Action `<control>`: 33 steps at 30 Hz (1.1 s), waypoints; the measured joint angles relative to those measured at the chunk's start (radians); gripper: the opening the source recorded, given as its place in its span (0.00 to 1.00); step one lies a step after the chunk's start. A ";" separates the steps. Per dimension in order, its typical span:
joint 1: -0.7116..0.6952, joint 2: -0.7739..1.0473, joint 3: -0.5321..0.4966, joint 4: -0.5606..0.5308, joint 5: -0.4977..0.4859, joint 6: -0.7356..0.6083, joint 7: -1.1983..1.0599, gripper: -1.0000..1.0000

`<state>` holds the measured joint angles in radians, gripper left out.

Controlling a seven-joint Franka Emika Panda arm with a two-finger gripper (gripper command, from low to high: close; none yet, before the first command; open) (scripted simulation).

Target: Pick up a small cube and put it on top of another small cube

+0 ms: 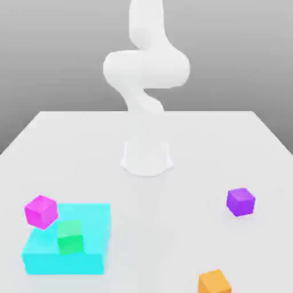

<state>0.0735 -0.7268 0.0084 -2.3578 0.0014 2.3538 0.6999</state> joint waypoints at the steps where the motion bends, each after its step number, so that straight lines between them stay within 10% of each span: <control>1: 0.035 0.036 0.004 -0.027 0.001 0.026 -0.049 0.50; 20: 0.581 0.669 0.161 -0.502 0.020 0.483 -0.898 0.50; 28: 0.690 0.956 0.039 -0.482 -0.130 0.715 -0.833 0.50; 29: 0.703 0.977 0.025 -0.479 -0.134 0.732 -0.830 0.00; 33: 0.703 0.977 0.025 -0.479 -0.136 0.731 -0.829 0.00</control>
<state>0.7764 0.2502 0.0335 -2.8365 -0.1343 3.0845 -0.1286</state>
